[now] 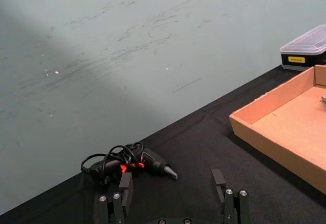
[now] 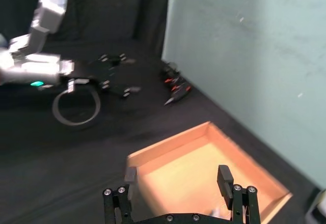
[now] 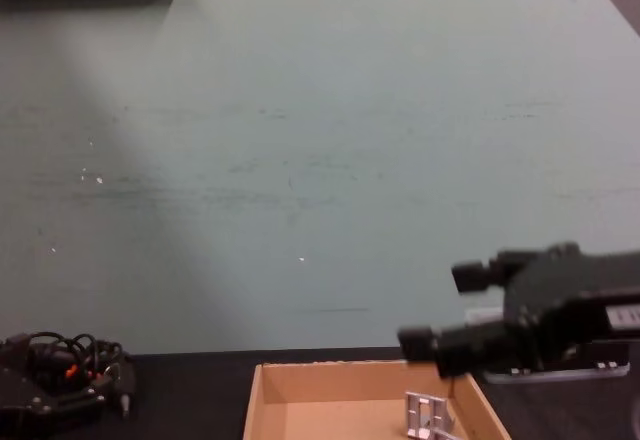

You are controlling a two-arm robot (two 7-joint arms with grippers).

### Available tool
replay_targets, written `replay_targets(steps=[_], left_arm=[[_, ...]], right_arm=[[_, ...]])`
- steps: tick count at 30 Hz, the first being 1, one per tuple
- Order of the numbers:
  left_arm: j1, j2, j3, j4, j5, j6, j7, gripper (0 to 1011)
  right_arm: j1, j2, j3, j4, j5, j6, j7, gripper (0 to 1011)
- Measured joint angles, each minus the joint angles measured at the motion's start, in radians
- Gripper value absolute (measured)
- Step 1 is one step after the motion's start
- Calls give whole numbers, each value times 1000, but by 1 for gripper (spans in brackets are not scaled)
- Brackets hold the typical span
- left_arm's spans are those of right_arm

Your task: Use one hand to pick up the angle iron from the table and place it into the box.

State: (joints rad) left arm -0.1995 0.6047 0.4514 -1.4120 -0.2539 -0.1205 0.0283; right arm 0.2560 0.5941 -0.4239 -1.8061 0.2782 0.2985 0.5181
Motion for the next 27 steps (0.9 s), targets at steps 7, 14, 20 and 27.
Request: replay_targets(steps=[7, 14, 20, 27], left_arm=[[0, 0, 0, 0, 0, 0, 0, 1000], [0, 0, 0, 0, 0, 0, 0, 1000], [0, 0, 0, 0, 0, 0, 0, 1000], [0, 0, 0, 0, 0, 0, 0, 1000]], right_arm=[[-83, 41, -16, -56, 36, 30, 1, 1003], [-124, 57, -38, -75, 54, 45, -11, 1003], [-140, 61, -50, -77, 58, 53, -22, 1003], [-140, 60, -64, -70, 56, 60, -28, 1003]])
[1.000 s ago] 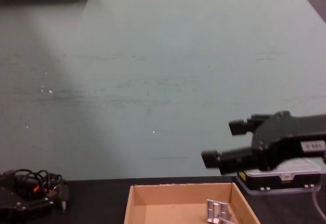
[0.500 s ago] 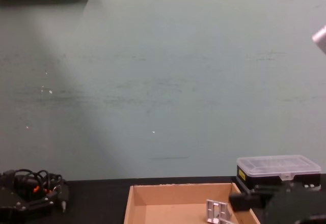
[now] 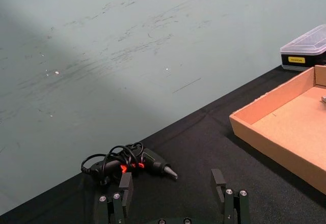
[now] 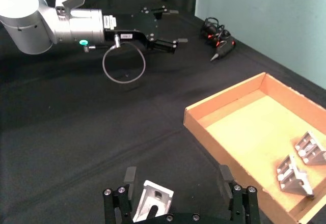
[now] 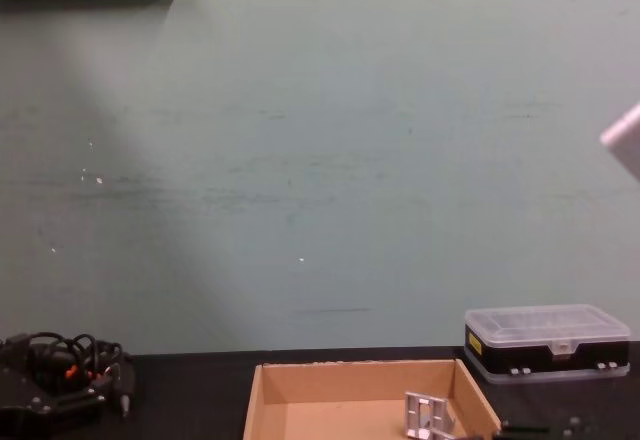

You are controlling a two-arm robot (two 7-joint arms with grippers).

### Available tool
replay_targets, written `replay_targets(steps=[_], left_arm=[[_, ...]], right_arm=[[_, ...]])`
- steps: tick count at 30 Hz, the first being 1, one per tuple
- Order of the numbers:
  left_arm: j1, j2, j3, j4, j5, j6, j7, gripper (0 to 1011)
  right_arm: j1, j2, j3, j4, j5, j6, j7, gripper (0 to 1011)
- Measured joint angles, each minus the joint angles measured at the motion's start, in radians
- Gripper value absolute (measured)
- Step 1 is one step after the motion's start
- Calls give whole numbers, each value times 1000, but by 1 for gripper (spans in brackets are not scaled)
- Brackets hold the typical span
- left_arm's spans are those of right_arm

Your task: Use one hand to pick up the angle iron from the table and place it into the box.

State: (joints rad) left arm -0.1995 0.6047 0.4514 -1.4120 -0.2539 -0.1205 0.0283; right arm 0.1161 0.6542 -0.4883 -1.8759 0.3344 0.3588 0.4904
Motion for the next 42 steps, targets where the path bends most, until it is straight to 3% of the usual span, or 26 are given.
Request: replay_targets(steps=[22, 42], left_arm=[[0, 0, 0, 0, 0, 0, 0, 1000], [0, 0, 0, 0, 0, 0, 0, 1000]], right_arm=[[20, -56, -78, 85, -57, 28, 3, 1003], [45, -103, -105, 137, -82, 47, 14, 1003]])
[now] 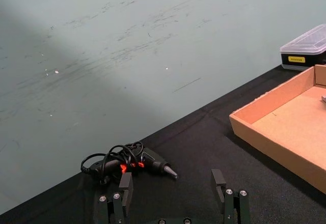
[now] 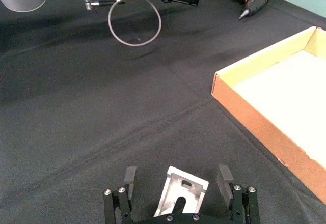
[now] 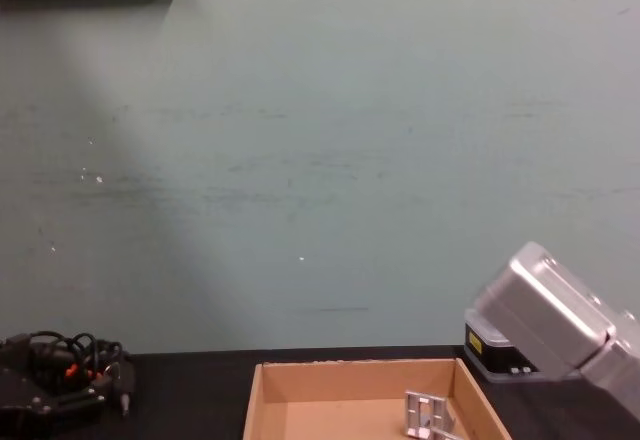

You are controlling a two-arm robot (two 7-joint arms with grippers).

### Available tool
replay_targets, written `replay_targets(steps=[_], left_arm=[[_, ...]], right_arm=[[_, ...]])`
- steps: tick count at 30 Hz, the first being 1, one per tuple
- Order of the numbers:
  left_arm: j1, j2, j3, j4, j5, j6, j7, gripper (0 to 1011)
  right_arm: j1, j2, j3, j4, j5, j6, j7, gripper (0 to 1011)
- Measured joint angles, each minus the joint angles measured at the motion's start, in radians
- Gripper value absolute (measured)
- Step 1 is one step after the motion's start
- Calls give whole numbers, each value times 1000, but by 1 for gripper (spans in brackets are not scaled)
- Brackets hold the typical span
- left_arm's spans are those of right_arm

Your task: Use one hand to pick up the angle iron from the table and place it into the box.

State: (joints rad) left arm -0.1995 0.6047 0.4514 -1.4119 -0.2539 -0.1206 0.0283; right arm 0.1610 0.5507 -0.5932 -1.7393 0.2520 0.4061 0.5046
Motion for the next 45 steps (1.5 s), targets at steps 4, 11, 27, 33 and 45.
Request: replay_targets(steps=[4, 11, 27, 33, 45], left_arm=[[0, 0, 0, 0, 0, 0, 0, 1000], [0, 0, 0, 0, 0, 0, 0, 1000], [0, 0, 0, 0, 0, 0, 0, 1000], [0, 0, 0, 0, 0, 0, 0, 1000], [0, 0, 0, 0, 0, 0, 0, 1000]], right_arm=[[-2, -2, -1, 2, -3, 9, 0, 1002], [-5, -6, -1, 4, -8, 17, -1, 1003], [-6, -14, 7, 25, -11, 19, -1, 800], [-5, -17, 9, 32, -12, 20, -2, 609], [0, -22, 7, 40, -20, 20, -1, 504]])
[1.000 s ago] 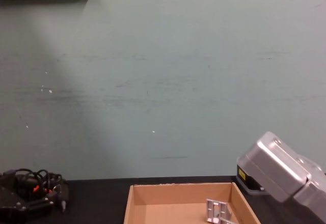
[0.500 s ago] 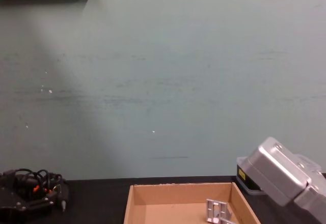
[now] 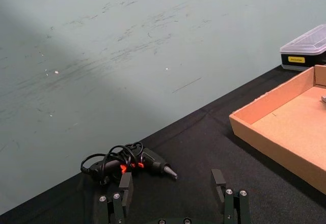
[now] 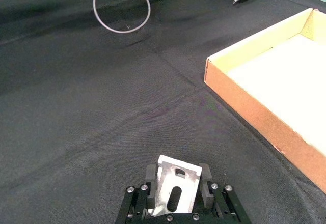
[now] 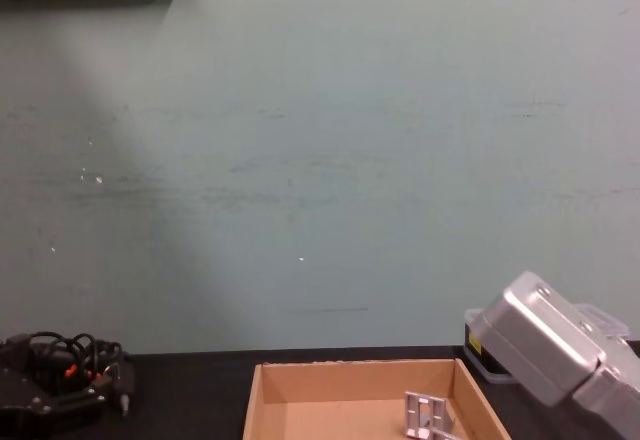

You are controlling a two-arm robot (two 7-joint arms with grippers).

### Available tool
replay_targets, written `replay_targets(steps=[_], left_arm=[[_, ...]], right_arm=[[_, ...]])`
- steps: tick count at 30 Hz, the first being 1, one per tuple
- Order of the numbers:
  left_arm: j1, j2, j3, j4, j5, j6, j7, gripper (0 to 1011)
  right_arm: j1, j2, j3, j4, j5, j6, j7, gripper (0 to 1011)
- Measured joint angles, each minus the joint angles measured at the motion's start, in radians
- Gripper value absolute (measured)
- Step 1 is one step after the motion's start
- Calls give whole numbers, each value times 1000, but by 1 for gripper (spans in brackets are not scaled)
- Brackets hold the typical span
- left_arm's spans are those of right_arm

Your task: Use one hand to pick up the angle iron from the table and place it into the box.

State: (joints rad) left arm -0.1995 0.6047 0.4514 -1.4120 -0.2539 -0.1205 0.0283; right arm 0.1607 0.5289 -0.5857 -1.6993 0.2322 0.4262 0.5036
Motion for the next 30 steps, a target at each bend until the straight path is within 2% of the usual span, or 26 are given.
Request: replay_targets(steps=[9, 16, 23, 30], left_arm=[[0, 0, 0, 0, 0, 0, 0, 1000], [0, 0, 0, 0, 0, 0, 0, 1000], [0, 0, 0, 0, 0, 0, 0, 1000], [0, 0, 0, 0, 0, 0, 0, 1000]], right_arm=[[7, -4, 1, -4, -1, -5, 7, 504], [29, -14, 27, -44, 27, -16, 8, 504], [85, -23, 57, -83, 50, -44, 1, 504], [133, -27, 75, -60, 49, -73, -19, 504]])
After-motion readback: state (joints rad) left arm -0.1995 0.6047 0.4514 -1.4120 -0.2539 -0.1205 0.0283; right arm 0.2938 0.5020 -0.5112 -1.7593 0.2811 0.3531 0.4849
